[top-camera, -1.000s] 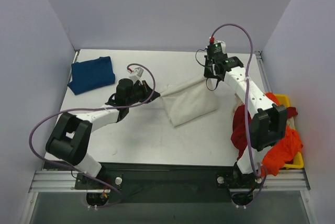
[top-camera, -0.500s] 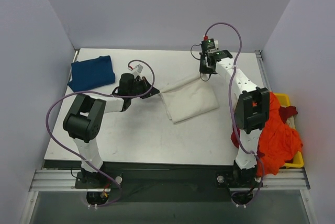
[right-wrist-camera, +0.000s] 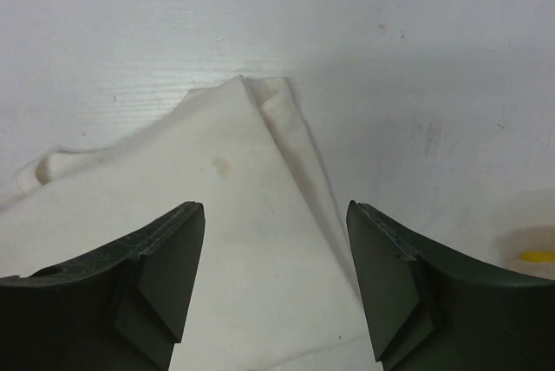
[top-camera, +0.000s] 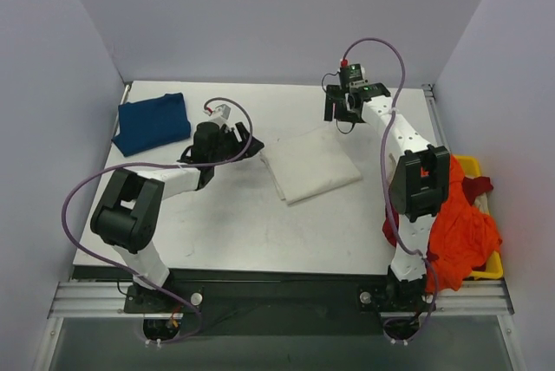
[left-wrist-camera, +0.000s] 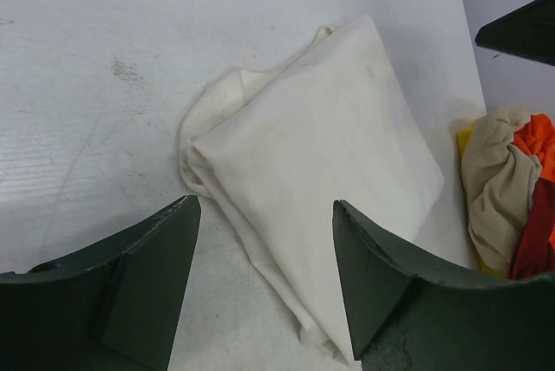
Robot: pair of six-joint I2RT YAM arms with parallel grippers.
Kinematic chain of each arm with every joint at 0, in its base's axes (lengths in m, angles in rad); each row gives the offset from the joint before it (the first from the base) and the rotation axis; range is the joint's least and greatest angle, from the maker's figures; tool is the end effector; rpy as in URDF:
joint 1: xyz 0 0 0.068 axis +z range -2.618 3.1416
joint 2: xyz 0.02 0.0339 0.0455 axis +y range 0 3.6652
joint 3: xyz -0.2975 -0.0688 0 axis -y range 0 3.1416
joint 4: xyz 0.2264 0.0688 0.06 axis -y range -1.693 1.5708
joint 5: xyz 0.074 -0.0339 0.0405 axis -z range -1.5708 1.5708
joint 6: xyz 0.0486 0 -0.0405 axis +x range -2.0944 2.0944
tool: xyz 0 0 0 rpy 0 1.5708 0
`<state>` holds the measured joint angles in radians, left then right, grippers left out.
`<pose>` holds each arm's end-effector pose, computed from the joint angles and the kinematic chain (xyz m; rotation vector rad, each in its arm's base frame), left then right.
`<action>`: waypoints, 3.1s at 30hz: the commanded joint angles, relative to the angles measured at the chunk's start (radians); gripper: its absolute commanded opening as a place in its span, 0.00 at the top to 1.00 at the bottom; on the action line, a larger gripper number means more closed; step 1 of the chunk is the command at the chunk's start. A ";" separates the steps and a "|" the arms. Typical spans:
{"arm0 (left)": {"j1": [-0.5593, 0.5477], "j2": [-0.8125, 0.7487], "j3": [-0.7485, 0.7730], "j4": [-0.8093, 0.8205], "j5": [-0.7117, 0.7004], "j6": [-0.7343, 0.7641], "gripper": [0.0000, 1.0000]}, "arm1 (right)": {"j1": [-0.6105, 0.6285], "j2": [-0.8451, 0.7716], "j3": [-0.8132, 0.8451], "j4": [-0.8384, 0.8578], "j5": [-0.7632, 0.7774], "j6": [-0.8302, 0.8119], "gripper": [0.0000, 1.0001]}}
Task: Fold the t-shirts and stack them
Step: Fold the long partially folded tshirt into a neat square, then put the neatly folded tshirt into the corner of the board with the left arm
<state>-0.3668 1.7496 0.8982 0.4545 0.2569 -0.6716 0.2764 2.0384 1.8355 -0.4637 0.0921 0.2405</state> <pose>0.3492 -0.1474 0.2287 -0.1382 2.0691 -0.9136 0.4670 0.1278 0.3165 0.0099 2.2400 0.1782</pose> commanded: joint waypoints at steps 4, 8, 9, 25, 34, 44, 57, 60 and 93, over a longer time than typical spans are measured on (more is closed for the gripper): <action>-0.075 -0.049 -0.076 0.081 -0.005 0.001 0.27 | 0.030 -0.204 -0.272 0.088 -0.155 0.034 0.34; -0.124 -0.013 -0.110 0.144 0.028 -0.043 0.27 | 0.046 -0.264 -0.427 0.178 -0.282 0.089 0.34; -0.133 -0.007 -0.117 0.153 0.024 -0.048 0.27 | 0.049 -0.279 -0.452 0.198 -0.304 0.097 0.34; -0.175 0.128 -0.133 0.168 -0.041 -0.137 0.24 | 0.057 -0.187 -0.610 0.283 -0.370 0.152 0.35; -0.181 0.243 -0.084 0.227 -0.013 -0.200 0.24 | 0.061 -0.176 -0.639 0.281 -0.382 0.154 0.35; -0.205 0.289 -0.036 0.202 -0.048 -0.191 0.29 | 0.098 -0.144 -0.668 0.303 -0.417 0.154 0.35; -0.204 0.246 0.019 0.049 -0.090 -0.063 1.00 | 0.119 -0.202 -0.699 0.304 -0.430 0.140 0.35; -0.195 0.182 0.045 -0.065 -0.116 0.041 1.00 | 0.115 -0.244 -0.694 0.286 -0.425 0.128 0.35; 0.106 0.257 0.766 -0.936 -0.435 0.931 1.00 | 0.046 -0.402 -0.716 0.266 -0.411 0.069 0.34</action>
<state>-0.2970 1.9804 1.5677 -0.4194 -0.1402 0.2028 0.3325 1.6714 1.1255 -0.1970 -0.3058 0.3229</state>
